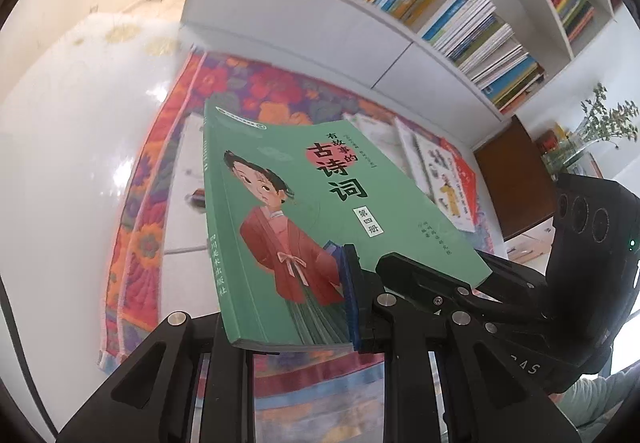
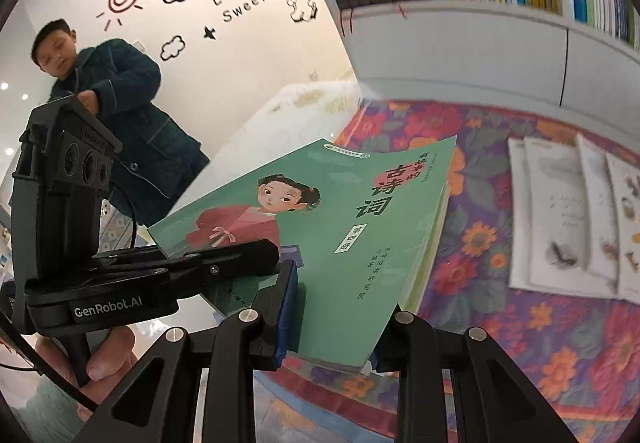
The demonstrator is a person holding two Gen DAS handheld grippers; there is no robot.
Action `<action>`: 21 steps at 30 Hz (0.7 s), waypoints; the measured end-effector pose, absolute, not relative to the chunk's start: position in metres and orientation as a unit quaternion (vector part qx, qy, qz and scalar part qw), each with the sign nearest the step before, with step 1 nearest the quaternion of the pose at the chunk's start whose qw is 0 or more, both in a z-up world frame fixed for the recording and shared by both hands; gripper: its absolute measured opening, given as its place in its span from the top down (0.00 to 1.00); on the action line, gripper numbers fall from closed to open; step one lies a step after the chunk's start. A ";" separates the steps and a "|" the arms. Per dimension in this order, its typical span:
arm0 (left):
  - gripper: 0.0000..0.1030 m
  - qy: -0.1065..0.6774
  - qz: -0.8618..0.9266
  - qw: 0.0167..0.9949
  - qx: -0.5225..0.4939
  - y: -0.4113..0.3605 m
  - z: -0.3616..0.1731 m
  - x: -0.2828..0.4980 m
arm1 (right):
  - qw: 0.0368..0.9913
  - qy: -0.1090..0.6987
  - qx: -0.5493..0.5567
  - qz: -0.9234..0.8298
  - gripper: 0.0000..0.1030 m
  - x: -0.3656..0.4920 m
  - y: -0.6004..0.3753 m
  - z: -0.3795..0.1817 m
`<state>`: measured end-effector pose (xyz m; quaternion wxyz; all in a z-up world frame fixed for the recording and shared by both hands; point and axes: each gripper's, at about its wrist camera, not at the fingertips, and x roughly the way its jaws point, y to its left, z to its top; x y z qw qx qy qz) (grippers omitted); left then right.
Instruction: Organize books
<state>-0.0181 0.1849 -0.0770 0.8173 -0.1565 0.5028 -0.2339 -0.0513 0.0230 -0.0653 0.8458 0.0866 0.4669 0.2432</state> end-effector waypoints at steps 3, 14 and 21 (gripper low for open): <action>0.82 0.516 -0.235 0.808 -0.160 0.188 -0.094 -0.014 | 0.840 0.482 0.083 0.233 0.73 -0.047 0.032 -0.081; 0.73 0.555 -0.219 0.781 -0.183 0.213 -0.135 -0.010 | 0.808 0.532 0.141 0.212 0.73 -0.036 0.031 -0.124; 0.75 0.572 -0.184 0.775 -0.195 0.233 -0.153 -0.009 | 0.793 0.559 0.129 0.206 0.72 -0.037 0.039 -0.142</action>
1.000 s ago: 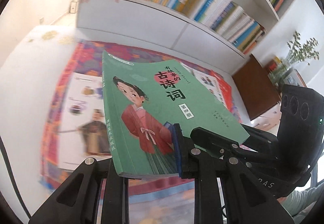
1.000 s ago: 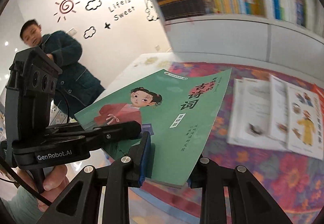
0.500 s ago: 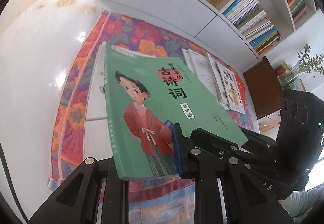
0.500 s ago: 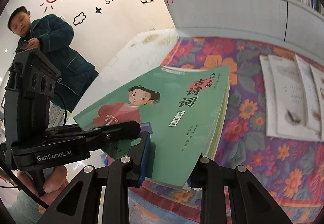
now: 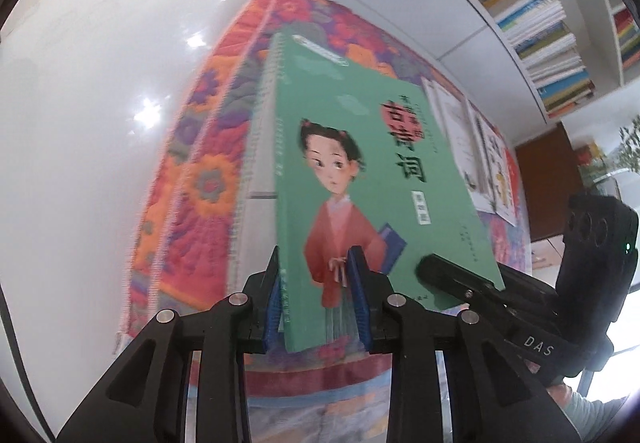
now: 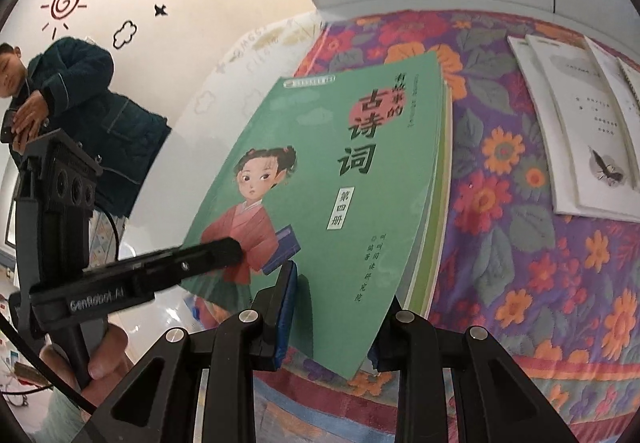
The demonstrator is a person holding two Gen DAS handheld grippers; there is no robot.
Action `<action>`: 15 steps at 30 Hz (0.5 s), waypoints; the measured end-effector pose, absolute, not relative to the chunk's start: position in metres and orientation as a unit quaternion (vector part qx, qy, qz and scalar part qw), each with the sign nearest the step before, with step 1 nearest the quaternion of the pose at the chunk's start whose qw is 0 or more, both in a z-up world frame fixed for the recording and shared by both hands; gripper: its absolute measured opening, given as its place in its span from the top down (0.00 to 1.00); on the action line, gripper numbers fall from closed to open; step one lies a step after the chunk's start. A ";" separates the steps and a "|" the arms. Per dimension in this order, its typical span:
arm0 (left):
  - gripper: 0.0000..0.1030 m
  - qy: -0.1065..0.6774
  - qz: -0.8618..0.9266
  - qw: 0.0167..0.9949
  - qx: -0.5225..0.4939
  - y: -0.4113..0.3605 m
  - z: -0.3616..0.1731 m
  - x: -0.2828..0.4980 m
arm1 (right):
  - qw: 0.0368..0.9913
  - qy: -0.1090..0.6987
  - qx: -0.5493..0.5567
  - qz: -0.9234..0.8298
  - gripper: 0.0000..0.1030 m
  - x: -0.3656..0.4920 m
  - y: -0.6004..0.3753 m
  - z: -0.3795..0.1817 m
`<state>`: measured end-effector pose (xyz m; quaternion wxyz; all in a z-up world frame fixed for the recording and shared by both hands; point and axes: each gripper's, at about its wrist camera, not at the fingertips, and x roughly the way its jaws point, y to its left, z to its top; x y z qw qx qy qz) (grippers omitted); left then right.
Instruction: Organize books
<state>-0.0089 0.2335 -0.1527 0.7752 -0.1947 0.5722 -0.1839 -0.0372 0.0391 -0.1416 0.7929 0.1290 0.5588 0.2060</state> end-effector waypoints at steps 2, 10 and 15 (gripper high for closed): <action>0.75 0.570 -0.180 0.776 -0.205 0.240 -0.153 -0.010 | 0.792 0.563 0.125 0.203 0.72 -0.037 0.041 -0.146; 0.75 0.565 -0.150 0.794 -0.170 0.240 -0.145 -0.011 | 0.787 0.569 0.114 0.210 0.72 -0.034 0.044 -0.148; 0.75 0.559 -0.150 0.803 -0.140 0.227 -0.131 -0.012 | 0.767 0.593 0.120 0.213 0.67 -0.045 0.025 -0.147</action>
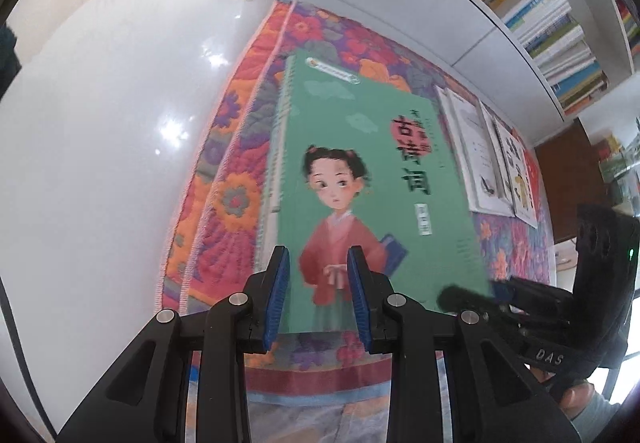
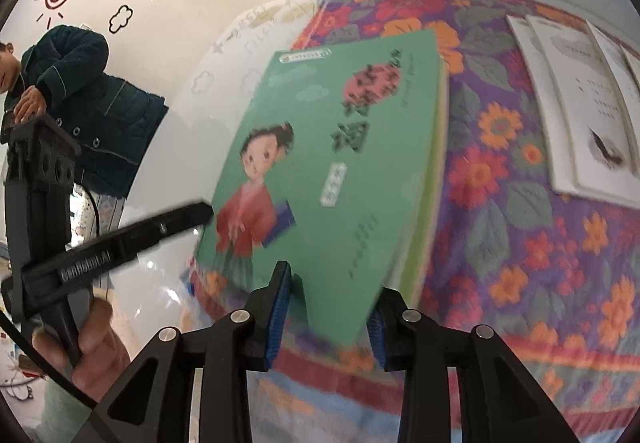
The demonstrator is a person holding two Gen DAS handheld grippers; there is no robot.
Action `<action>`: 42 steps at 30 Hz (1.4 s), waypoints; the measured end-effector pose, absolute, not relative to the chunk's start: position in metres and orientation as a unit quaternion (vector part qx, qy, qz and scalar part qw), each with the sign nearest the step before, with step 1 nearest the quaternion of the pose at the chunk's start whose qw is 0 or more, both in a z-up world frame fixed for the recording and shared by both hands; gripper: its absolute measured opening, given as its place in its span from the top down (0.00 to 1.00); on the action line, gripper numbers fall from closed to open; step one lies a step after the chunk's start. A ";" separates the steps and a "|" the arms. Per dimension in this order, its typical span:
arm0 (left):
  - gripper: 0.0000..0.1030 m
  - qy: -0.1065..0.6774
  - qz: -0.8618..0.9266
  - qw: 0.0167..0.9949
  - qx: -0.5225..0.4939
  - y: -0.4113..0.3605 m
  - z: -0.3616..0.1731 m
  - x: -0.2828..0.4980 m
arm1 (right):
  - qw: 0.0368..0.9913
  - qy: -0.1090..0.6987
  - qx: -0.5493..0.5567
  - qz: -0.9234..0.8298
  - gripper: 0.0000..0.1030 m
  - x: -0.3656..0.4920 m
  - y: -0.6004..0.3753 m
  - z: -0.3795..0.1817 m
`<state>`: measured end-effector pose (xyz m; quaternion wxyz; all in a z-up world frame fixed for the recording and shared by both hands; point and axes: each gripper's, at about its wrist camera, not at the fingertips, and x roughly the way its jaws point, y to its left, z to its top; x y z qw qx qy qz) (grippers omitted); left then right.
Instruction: Organize books
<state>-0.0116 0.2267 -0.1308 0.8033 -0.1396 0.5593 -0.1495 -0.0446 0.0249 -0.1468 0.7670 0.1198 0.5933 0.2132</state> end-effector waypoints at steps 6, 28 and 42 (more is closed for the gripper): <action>0.72 0.550 -0.196 0.803 -0.123 0.176 -0.106 -0.007 | 0.772 0.602 0.130 0.159 0.52 -0.079 -0.042 -0.143; 0.43 0.588 -0.293 0.748 -0.097 -0.162 -0.140 0.084 | 0.817 0.526 0.224 -0.079 0.65 -0.009 -0.398 -0.150; 0.80 0.604 -0.261 0.748 -0.085 -0.180 -0.166 0.071 | 0.806 0.563 0.179 -0.036 0.66 0.002 -0.402 -0.187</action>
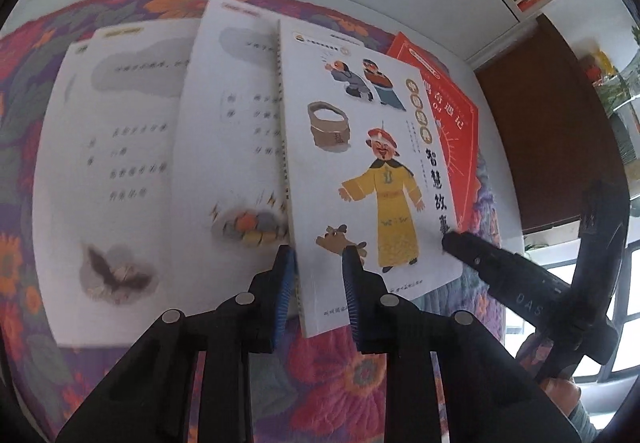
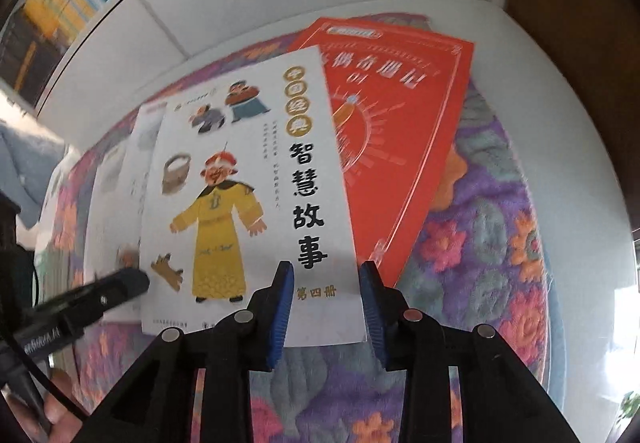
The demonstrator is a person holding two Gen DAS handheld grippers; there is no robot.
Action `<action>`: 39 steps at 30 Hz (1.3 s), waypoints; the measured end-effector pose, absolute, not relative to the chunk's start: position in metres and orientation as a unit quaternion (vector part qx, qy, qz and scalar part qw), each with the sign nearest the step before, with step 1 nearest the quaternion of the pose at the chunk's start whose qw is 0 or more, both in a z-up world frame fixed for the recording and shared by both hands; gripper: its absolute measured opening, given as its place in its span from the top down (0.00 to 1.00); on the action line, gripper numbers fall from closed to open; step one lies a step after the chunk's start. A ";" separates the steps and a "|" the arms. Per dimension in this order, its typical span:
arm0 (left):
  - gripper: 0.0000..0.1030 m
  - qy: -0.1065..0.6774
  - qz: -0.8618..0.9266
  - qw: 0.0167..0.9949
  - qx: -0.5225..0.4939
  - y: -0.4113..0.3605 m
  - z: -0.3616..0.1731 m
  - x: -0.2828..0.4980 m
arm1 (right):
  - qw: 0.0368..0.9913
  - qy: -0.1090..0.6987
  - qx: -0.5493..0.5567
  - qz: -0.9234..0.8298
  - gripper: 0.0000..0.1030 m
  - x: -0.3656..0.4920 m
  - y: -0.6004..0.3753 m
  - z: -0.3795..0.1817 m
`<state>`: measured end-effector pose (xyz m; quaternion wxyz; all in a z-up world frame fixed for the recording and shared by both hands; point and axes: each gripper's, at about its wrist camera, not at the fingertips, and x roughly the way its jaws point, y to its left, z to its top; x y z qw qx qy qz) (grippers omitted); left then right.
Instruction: Organize books
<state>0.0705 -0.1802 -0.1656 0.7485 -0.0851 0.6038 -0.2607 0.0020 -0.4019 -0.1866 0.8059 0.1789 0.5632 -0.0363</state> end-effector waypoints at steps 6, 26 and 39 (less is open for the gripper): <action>0.80 0.622 -0.276 0.728 -0.084 -0.145 -0.166 0.016 | 0.787 0.591 0.179 -0.003 0.66 -0.045 -0.378 -0.189; 0.76 0.650 -0.300 0.685 -0.134 -0.117 -0.184 -0.042 | 0.768 0.584 0.261 0.019 0.62 -0.130 -0.356 -0.198; 0.85 0.633 -0.317 0.700 -0.094 -0.172 -0.176 -0.041 | 0.750 0.559 0.352 0.041 0.62 -0.156 -0.386 -0.201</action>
